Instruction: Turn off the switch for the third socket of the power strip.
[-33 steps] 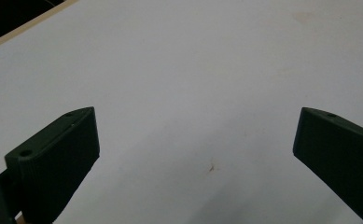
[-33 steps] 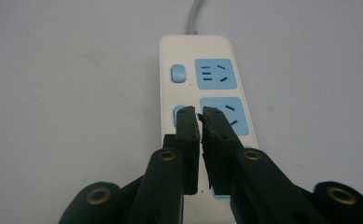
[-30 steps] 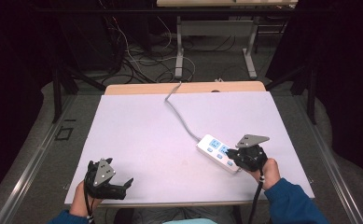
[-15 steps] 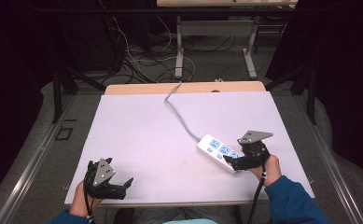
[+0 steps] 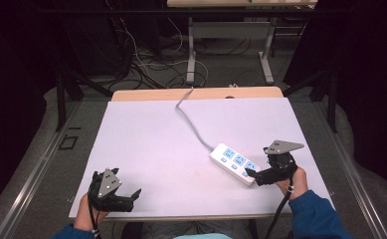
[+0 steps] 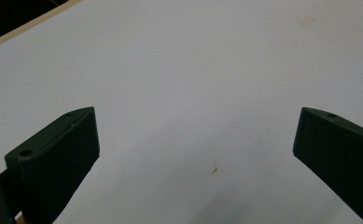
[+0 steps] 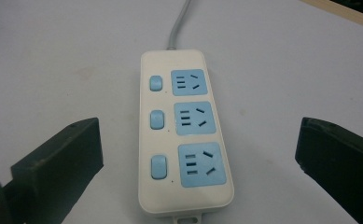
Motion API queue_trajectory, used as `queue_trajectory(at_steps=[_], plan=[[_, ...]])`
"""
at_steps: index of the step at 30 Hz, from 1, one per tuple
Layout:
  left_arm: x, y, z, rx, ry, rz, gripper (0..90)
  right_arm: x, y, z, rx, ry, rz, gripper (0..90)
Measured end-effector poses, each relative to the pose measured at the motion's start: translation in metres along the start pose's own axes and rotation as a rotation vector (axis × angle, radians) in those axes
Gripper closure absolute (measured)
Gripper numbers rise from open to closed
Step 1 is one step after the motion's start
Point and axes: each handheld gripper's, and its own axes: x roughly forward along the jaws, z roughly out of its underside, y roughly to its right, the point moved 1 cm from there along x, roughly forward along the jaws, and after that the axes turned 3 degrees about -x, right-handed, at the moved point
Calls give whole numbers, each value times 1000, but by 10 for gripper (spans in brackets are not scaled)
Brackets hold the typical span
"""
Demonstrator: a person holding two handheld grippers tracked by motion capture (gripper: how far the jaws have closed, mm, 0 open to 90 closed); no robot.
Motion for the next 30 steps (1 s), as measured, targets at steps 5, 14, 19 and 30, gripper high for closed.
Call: queue_trajectory(at_steps=[5,14,19,30], plan=[[0,-1,0,-7,3,4,3,-4,1,6,5,3,6,1],[-1,-5,0,-7,4,-12,3,-11,-1,18,15,-10,22,1],[-2,-8,1,-5,3,-20,4,-18,-1,26,18,-9,31,0],[-3,-14,3,-23,-2,-35,3,-26,-5,41,27,-21,53,0]])
